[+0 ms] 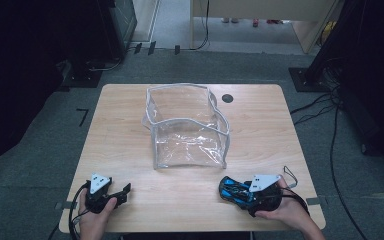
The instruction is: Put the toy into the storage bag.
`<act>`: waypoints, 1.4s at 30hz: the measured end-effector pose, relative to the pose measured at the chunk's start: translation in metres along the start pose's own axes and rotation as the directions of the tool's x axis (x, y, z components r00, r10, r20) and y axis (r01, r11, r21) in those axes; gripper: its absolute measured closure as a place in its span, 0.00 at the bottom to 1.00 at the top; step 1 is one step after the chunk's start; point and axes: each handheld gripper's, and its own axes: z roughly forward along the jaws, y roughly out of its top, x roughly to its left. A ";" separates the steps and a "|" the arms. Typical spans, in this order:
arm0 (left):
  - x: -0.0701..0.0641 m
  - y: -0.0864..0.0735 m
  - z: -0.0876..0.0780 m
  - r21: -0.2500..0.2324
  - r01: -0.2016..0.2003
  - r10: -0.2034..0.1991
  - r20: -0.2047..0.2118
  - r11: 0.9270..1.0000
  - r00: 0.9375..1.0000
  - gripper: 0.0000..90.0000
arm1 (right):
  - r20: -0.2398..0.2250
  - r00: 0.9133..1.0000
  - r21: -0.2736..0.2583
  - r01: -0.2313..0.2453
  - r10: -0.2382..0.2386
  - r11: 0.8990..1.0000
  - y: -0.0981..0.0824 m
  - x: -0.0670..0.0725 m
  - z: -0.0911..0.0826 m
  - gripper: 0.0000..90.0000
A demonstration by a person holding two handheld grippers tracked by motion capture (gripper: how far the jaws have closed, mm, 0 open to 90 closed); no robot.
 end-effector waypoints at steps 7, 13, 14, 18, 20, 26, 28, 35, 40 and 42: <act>0.000 0.000 0.000 0.001 0.000 0.000 0.000 1.000 1.000 0.27 | -0.006 1.000 -0.004 0.003 -0.003 1.000 -0.001 -0.001 -0.001 0.27; 0.000 0.000 0.000 0.000 0.003 -0.003 0.001 1.000 1.000 0.27 | -0.002 1.000 0.007 0.001 -0.001 1.000 0.000 -0.001 -0.001 0.27; 0.000 0.000 0.000 0.000 0.003 -0.003 0.001 1.000 1.000 0.27 | -0.001 1.000 0.000 0.000 0.000 1.000 -0.001 -0.001 -0.001 0.27; 0.000 0.000 0.000 0.000 0.004 -0.004 0.003 1.000 1.000 0.27 | 0.015 1.000 -0.028 -0.016 0.016 0.999 -0.005 0.001 -0.001 0.25; 0.000 0.000 0.000 -0.001 0.004 -0.004 0.003 1.000 1.000 0.27 | 0.019 1.000 -0.032 -0.015 0.016 0.999 -0.007 0.001 -0.001 0.24; 0.000 0.000 0.000 0.000 0.005 -0.005 0.003 1.000 1.000 0.27 | 0.020 1.000 -0.031 -0.020 0.021 0.999 -0.011 0.000 -0.005 0.23; 0.000 0.000 0.000 0.001 0.003 -0.003 0.001 1.000 1.000 0.27 | 0.014 1.000 -0.030 -0.017 0.017 0.999 -0.011 0.000 -0.006 0.26; 0.000 0.000 0.000 0.001 0.004 -0.004 0.001 1.000 1.000 0.27 | 0.016 1.000 -0.016 -0.009 0.009 1.000 -0.008 0.001 -0.005 0.27; 0.000 0.000 0.000 0.001 0.005 -0.005 0.002 1.000 1.000 0.27 | 0.023 1.000 -0.026 -0.017 0.018 1.000 -0.009 0.002 -0.006 0.27; 0.000 0.000 0.000 0.001 0.005 -0.005 0.003 1.000 1.000 0.27 | 0.023 0.999 -0.031 -0.024 0.025 0.999 -0.009 0.002 -0.006 0.27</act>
